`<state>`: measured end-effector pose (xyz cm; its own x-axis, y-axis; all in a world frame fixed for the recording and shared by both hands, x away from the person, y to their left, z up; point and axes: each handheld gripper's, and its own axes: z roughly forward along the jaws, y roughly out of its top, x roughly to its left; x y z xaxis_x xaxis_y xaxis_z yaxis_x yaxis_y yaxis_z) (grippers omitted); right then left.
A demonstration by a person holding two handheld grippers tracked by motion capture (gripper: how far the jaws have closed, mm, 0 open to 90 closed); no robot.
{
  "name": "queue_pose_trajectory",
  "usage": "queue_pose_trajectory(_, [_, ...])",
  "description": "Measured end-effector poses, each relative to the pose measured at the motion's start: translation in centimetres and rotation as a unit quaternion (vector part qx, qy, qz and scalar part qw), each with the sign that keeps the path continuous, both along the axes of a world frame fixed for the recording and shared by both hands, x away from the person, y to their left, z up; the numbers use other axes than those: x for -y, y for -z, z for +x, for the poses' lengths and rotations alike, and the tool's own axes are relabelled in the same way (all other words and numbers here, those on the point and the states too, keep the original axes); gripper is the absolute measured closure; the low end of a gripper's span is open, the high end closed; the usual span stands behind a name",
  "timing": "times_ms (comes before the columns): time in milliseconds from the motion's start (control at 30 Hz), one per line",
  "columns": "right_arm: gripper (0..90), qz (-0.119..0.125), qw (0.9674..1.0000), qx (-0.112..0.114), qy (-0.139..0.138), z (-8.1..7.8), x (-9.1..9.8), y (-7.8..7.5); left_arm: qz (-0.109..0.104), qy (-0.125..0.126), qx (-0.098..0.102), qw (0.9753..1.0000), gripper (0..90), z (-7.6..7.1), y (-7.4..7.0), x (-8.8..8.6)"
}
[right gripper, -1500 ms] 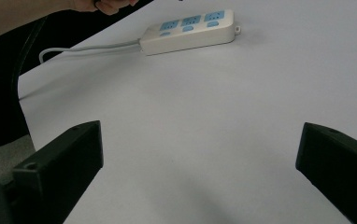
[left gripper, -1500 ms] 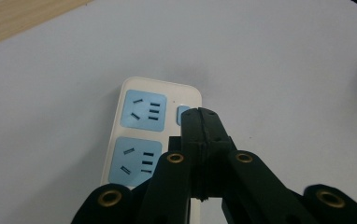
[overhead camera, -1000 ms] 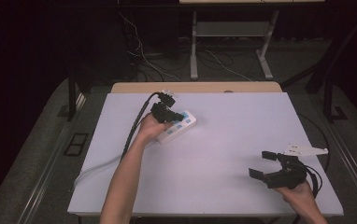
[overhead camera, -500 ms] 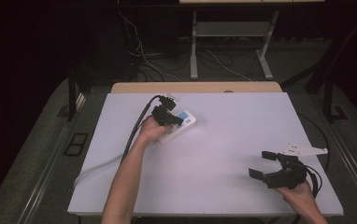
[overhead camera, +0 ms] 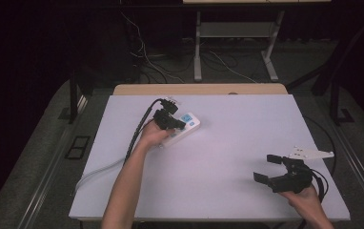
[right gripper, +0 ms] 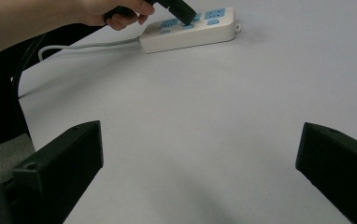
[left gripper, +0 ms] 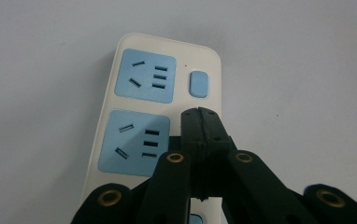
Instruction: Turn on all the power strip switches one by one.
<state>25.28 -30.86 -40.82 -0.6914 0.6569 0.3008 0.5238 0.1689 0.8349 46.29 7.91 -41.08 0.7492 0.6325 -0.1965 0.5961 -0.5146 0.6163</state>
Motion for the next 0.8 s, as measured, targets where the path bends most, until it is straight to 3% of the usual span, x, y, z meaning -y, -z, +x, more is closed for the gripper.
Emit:
queue_pose_trajectory(533, [0.5,-0.001,1.0,0.0,0.0,-0.04,-0.01,-0.01,0.012,0.001,0.013,0.9998,89.6,-0.39,0.11,0.29])
queue_pose_trajectory(800, [0.5,-0.001,1.0,0.001,0.001,-0.08,-0.04,-0.04,0.006,-0.006,0.004,1.0,89.6,-0.3,0.23,0.2])
